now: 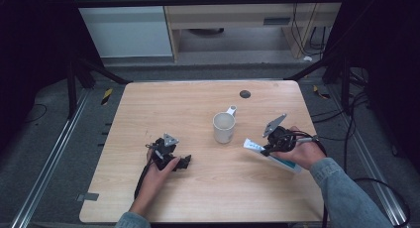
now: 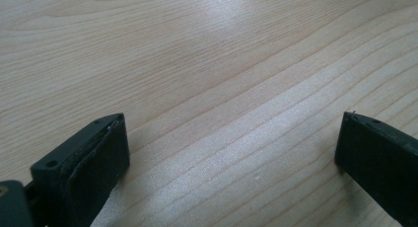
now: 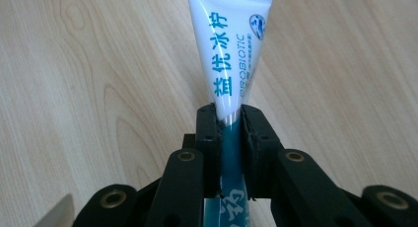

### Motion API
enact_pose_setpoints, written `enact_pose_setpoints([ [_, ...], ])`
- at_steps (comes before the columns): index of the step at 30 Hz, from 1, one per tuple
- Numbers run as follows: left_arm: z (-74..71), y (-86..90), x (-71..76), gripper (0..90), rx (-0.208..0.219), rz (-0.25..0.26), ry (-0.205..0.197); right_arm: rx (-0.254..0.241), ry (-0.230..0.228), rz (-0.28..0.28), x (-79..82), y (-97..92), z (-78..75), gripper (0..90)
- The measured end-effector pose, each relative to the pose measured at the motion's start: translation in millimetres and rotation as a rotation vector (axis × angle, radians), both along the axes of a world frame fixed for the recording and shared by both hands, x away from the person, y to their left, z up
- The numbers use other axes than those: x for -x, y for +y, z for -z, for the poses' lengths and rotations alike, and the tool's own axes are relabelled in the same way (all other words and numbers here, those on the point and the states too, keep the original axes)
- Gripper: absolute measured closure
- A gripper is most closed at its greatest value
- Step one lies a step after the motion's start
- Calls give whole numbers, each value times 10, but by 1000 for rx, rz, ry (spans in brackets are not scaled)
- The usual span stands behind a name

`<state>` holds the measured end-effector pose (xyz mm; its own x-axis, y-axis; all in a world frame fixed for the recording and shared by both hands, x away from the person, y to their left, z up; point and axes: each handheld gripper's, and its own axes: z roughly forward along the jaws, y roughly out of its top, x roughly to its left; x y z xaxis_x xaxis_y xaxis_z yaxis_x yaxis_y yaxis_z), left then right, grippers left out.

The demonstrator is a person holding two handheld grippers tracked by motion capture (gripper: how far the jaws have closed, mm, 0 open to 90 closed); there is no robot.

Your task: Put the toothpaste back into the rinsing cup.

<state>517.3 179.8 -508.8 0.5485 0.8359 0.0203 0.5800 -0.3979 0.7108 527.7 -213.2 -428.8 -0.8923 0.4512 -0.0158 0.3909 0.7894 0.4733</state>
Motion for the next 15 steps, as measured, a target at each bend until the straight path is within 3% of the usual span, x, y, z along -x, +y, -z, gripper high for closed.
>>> enact_pose_setpoints([
  [15, 0, -1, 0, 0, 1, 0, 0, -91, -76, 61, -34, -36, -258, 793],
])
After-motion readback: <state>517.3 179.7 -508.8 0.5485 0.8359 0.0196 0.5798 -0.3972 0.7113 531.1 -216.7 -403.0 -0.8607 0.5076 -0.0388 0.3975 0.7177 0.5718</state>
